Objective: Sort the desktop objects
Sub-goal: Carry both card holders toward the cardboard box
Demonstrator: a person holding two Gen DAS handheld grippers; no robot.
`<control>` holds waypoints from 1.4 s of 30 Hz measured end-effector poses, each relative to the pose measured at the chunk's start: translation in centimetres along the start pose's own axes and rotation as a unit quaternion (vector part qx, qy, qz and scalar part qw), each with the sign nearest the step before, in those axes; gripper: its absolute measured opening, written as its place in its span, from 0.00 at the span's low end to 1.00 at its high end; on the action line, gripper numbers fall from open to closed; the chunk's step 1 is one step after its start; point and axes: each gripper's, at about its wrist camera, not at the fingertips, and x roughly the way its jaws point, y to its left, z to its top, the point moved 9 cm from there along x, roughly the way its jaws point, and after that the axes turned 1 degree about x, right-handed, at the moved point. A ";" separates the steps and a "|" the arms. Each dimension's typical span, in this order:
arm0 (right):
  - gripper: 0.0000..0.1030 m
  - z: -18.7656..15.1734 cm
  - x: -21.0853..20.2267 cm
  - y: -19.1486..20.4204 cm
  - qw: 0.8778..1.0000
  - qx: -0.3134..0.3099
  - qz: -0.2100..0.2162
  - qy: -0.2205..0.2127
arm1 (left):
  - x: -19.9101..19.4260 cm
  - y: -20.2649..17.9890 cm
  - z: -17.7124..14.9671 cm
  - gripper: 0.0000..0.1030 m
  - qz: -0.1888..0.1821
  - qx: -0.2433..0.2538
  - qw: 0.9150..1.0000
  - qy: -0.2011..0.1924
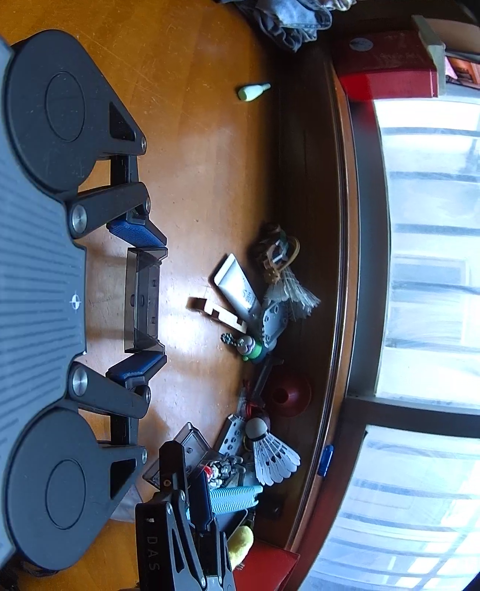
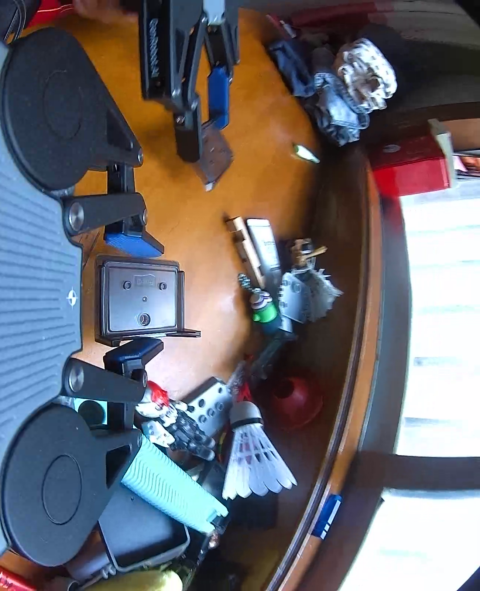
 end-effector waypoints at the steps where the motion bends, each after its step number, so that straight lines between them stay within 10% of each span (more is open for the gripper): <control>1: 0.49 0.0 -0.2 -0.1 1.000 0.003 -0.003 -0.001 | 0.0 -0.3 0.1 0.59 -0.004 0.003 1.000 0.000; 42: 0.50 -3.5 -13.6 -5.1 0.986 0.120 -0.095 -0.073 | -3.5 -12.3 3.6 0.59 -0.118 0.089 0.988 -0.039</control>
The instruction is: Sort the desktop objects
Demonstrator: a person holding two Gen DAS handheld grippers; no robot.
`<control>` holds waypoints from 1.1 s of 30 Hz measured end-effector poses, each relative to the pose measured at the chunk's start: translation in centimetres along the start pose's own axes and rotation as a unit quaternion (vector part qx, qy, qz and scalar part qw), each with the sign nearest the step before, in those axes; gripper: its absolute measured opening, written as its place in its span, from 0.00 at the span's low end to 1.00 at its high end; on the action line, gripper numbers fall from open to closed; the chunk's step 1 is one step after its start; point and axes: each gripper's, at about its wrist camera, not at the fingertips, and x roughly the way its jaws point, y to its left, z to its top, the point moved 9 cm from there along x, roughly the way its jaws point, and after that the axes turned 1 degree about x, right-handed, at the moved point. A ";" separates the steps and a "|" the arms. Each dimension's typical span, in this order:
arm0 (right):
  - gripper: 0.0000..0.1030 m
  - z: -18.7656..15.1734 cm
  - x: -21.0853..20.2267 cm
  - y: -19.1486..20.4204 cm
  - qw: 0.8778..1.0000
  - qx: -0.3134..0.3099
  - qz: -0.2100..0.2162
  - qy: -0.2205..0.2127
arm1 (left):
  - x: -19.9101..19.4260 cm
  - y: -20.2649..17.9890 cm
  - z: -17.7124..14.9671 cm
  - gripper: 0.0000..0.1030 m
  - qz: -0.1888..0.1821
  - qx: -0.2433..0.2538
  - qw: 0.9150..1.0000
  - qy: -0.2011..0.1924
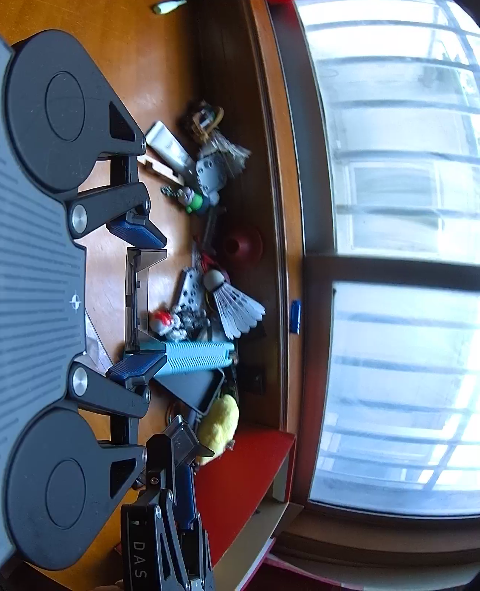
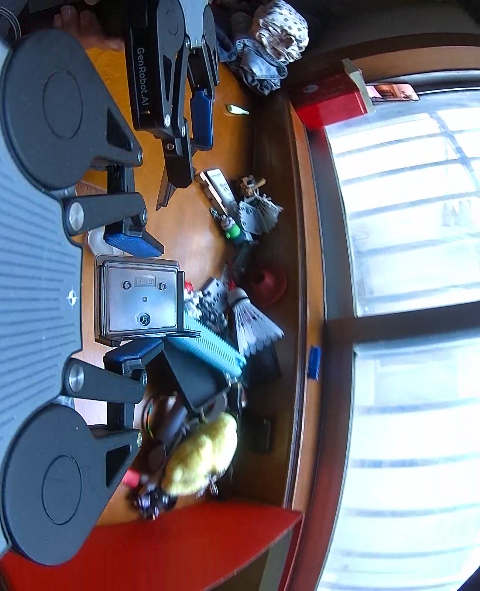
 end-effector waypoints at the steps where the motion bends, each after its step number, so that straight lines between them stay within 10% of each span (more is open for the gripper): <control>1: 0.50 0.1 -0.3 -0.4 1.000 0.002 -0.003 -0.002 | 0.1 -0.5 0.3 0.59 -0.003 0.002 1.000 -0.002; 33: 0.50 2.4 -10.8 -13.7 0.993 0.039 -0.050 -0.096 | 3.4 -17.7 9.9 0.59 -0.082 0.068 0.991 -0.078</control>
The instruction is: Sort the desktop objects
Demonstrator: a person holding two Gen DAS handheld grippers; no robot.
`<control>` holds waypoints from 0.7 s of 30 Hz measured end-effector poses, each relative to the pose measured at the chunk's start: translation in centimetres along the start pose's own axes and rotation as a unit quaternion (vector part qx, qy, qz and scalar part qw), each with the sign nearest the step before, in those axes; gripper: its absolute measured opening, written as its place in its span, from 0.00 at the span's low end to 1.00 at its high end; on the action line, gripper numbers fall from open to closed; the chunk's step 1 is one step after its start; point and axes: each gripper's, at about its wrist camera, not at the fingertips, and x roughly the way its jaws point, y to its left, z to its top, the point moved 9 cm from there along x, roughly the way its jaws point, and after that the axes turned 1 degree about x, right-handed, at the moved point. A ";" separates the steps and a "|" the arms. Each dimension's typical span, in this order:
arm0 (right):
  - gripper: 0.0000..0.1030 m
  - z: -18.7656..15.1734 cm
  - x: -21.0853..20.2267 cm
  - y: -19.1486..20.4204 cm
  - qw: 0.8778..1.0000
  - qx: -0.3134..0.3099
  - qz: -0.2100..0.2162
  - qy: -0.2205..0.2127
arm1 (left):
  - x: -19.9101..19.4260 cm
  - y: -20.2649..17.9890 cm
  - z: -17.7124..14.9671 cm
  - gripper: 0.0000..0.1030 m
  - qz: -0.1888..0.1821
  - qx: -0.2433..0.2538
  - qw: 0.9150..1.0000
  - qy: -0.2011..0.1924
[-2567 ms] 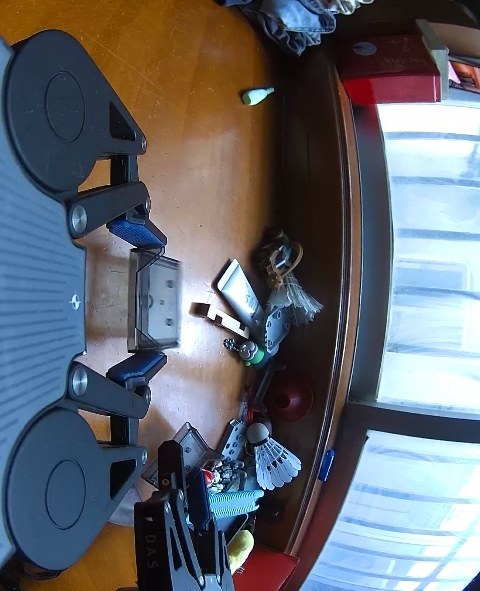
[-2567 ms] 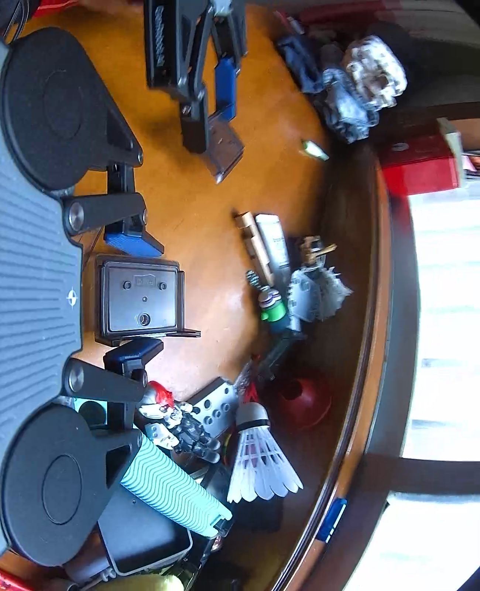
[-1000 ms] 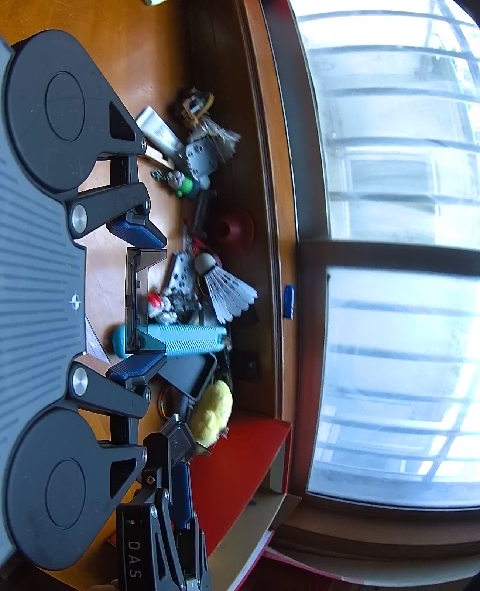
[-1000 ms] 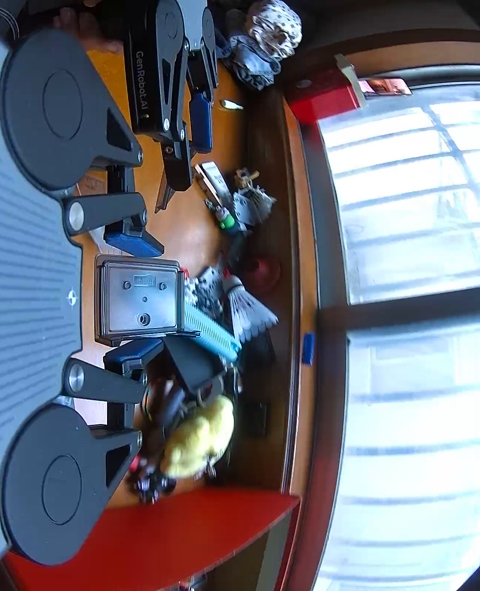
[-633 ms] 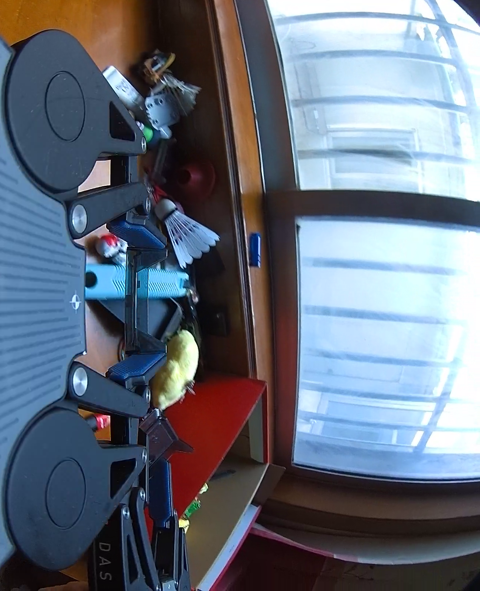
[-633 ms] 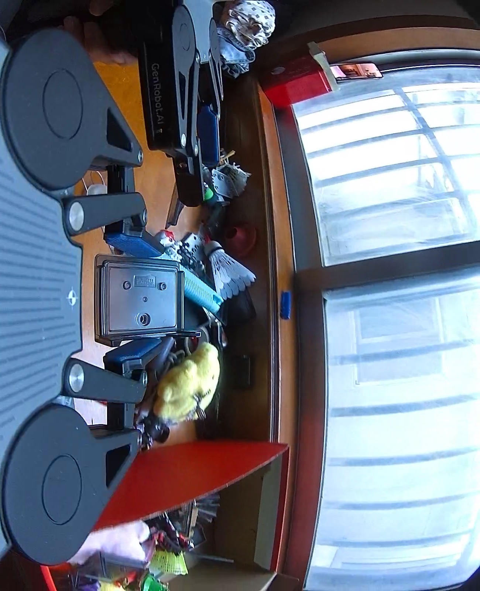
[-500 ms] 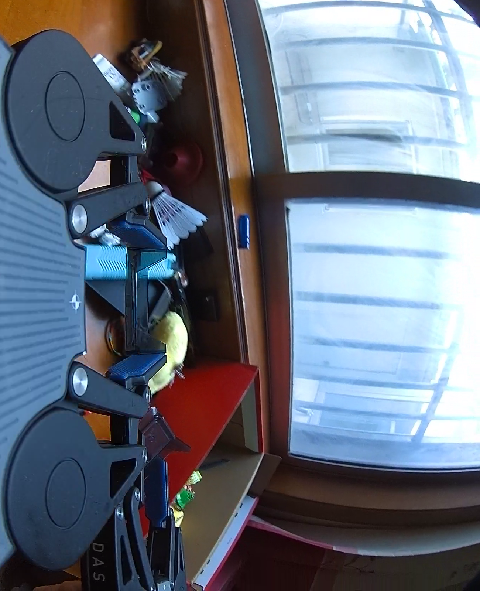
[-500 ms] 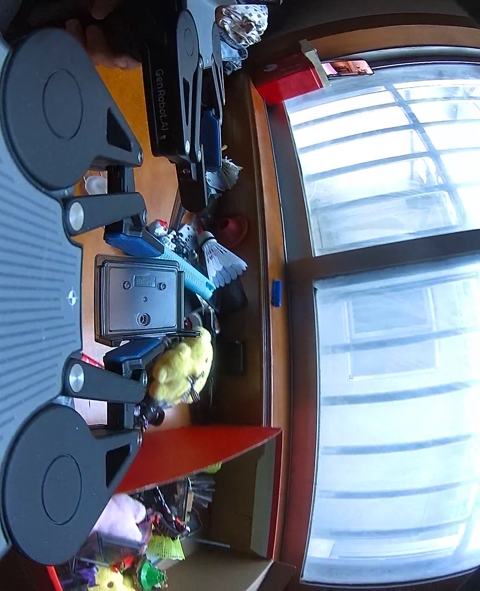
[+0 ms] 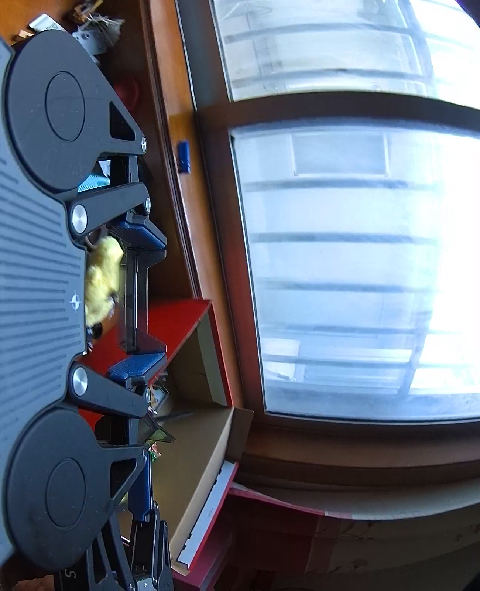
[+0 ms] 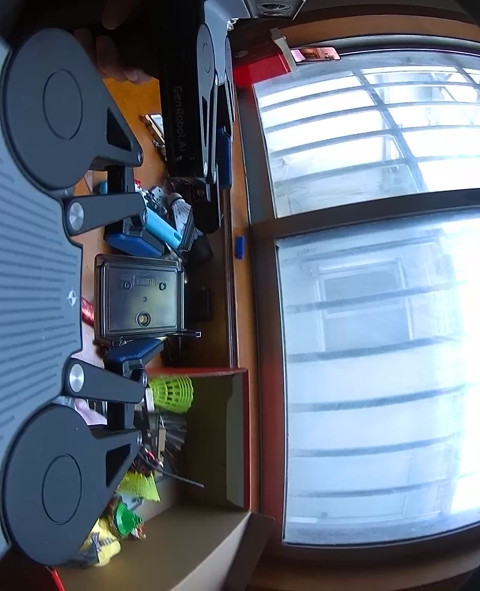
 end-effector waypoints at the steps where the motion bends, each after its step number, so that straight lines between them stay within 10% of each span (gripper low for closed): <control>1: 0.50 0.2 -0.2 -0.6 1.000 0.001 -0.001 -0.003 | 0.4 -0.5 0.3 0.59 -0.002 0.003 1.000 -0.002; 13: 0.50 1.5 -1.1 -7.6 0.999 0.016 -0.017 -0.024 | 3.8 -5.1 2.0 0.59 -0.003 0.017 1.000 -0.010; 21: 0.50 1.4 -0.8 -10.6 0.999 0.027 -0.017 -0.019 | 3.1 -3.9 -4.3 0.74 0.012 0.038 0.996 0.074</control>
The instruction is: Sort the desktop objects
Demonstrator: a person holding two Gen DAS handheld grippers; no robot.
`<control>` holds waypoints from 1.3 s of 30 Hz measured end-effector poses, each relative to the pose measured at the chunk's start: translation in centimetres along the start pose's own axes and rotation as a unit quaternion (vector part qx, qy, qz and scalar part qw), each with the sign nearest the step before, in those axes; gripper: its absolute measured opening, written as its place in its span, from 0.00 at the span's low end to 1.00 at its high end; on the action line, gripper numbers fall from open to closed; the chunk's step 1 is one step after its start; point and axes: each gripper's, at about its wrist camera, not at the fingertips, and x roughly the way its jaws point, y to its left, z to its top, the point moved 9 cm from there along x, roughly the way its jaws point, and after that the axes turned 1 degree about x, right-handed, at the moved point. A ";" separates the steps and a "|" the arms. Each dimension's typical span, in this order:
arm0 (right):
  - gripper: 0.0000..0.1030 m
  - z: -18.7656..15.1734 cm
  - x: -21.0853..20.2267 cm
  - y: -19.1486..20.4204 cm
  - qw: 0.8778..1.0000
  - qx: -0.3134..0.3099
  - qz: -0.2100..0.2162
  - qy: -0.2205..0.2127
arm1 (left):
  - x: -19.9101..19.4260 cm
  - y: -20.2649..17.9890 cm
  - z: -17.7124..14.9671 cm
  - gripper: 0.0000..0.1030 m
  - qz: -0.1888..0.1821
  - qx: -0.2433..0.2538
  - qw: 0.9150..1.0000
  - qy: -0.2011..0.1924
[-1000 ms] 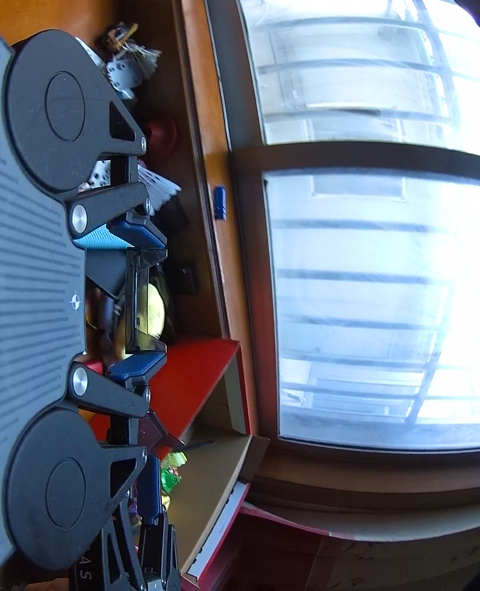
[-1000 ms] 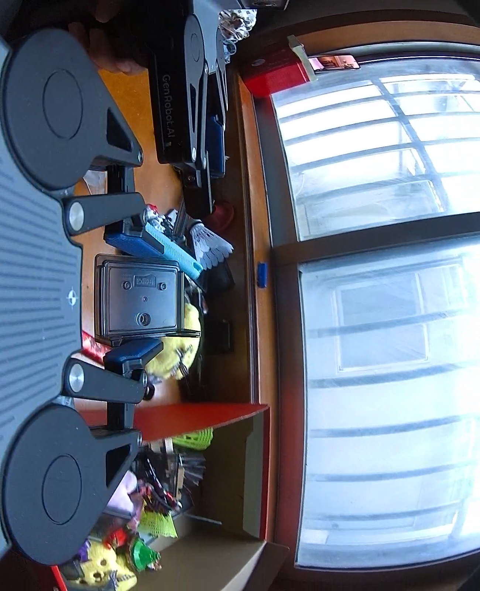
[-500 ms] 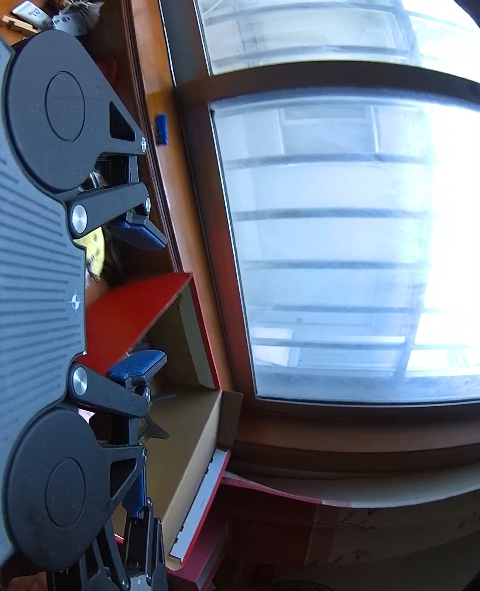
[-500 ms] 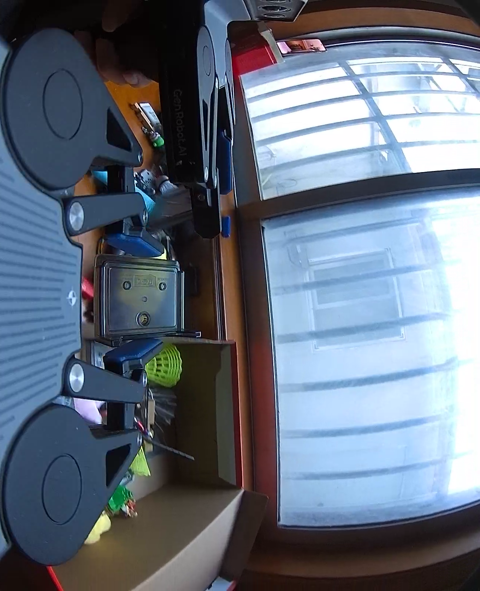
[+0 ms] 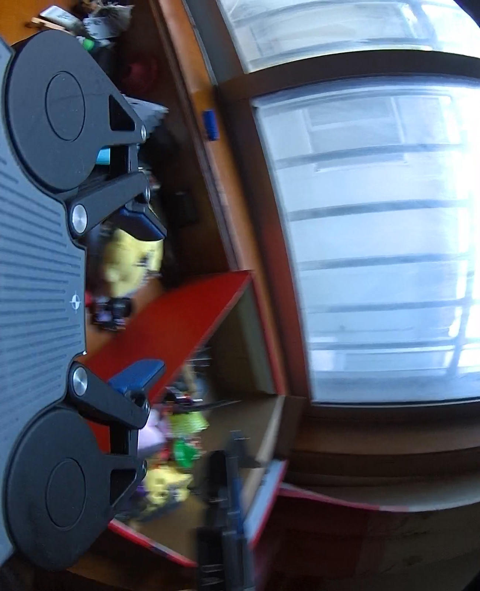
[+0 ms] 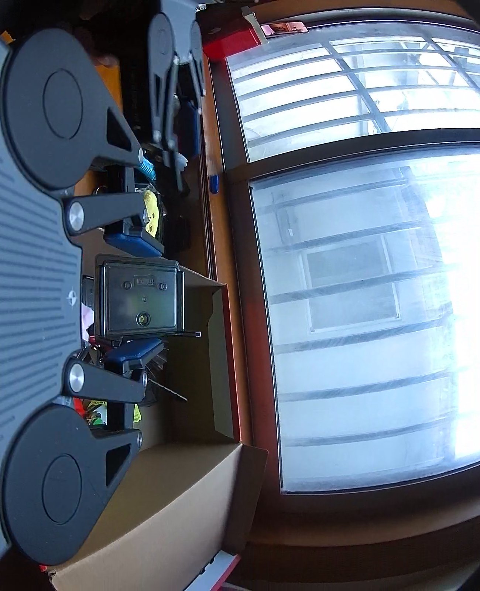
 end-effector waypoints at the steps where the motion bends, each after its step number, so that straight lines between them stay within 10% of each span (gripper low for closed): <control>1: 0.50 -0.1 0.1 -0.1 1.000 0.001 0.001 0.002 | -0.2 -0.2 -0.9 0.77 -0.009 0.009 1.000 0.010; 15: 0.50 -1.8 0.0 2.0 1.000 0.004 -0.009 0.012 | 1.5 -4.8 -10.2 0.82 -0.116 0.077 0.978 0.154; 26: 0.50 -3.0 -1.5 2.0 0.999 0.024 -0.043 0.011 | 3.6 2.9 -11.3 0.87 0.047 0.074 0.983 0.163; 33: 0.50 -3.0 -1.3 2.6 0.999 0.024 -0.043 0.011 | 1.5 -0.1 -9.9 0.98 -0.075 0.058 0.988 0.122; 39: 0.50 -3.0 -1.2 2.7 0.999 0.022 -0.048 0.012 | 1.9 -4.0 -10.1 0.94 -0.099 0.088 0.982 0.132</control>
